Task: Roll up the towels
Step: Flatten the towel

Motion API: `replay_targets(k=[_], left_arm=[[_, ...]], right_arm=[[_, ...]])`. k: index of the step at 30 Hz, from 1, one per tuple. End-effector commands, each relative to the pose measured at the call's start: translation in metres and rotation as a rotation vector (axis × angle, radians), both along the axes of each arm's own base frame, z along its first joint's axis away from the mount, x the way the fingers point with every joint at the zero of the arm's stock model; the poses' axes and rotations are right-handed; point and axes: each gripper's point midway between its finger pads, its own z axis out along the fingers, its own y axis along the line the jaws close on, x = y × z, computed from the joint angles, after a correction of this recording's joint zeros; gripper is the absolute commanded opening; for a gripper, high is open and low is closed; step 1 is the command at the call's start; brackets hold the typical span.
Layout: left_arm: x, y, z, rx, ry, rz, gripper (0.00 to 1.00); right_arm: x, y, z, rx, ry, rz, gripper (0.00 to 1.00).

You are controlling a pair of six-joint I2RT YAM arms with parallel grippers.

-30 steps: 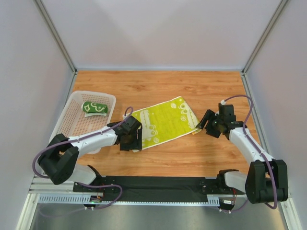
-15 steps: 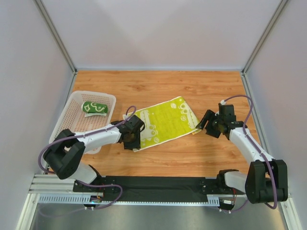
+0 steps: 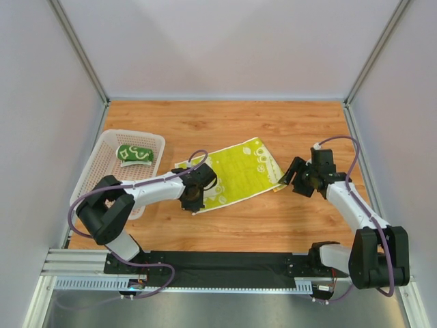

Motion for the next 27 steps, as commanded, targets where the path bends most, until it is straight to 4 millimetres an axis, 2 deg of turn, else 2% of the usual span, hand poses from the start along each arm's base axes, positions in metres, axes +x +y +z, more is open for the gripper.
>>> replay_targets(k=[1,2,6,7,9,10,12,13,15,16,18,19,22,27], left_arm=[[-0.005,0.007,0.002,0.035,0.008,-0.023,0.0],[-0.002,0.005,0.012,0.027,-0.009,-0.033,0.0],[0.023,-0.007,0.089,-0.047,-0.157,-0.057,0.0],[0.031,-0.013,0.116,-0.075,-0.198,-0.06,0.0],[0.039,-0.019,0.144,-0.106,-0.241,-0.074,0.0],[0.048,-0.025,0.169,-0.131,-0.278,-0.085,0.0],[0.056,-0.032,0.187,-0.142,-0.299,-0.096,0.0],[0.062,-0.036,0.208,-0.162,-0.329,-0.104,0.0],[0.069,-0.042,0.222,-0.171,-0.348,-0.108,0.0],[0.073,-0.046,0.242,-0.196,-0.383,-0.108,0.0],[0.079,-0.045,0.263,-0.213,-0.436,-0.104,0.0],[0.082,-0.046,0.282,-0.238,-0.475,-0.101,0.0],[0.088,-0.041,0.316,-0.268,-0.553,-0.1,0.0],[0.087,-0.03,0.338,-0.275,-0.593,-0.083,0.0]], right_arm=[[0.003,-0.006,0.0,-0.011,-0.008,-0.014,0.68],[0.005,-0.01,0.004,-0.007,-0.029,-0.04,0.68],[0.003,-0.021,0.003,-0.003,-0.059,-0.106,0.67],[0.0,-0.02,0.0,0.003,-0.053,-0.106,0.66],[0.0,-0.016,-0.003,0.031,-0.051,-0.102,0.65],[-0.005,-0.011,-0.011,0.057,-0.021,-0.092,0.65],[-0.005,-0.004,-0.017,0.091,-0.013,-0.08,0.64],[-0.009,0.001,-0.022,0.125,0.005,-0.068,0.64],[-0.012,0.007,-0.029,0.156,0.009,-0.059,0.64],[-0.014,0.009,-0.03,0.17,0.013,-0.05,0.64],[-0.016,0.011,-0.032,0.175,0.012,-0.044,0.63],[-0.016,0.011,-0.032,0.179,0.009,-0.041,0.63],[-0.018,0.014,-0.027,0.202,-0.008,-0.035,0.64],[-0.014,0.023,-0.012,0.257,-0.055,-0.011,0.65]])
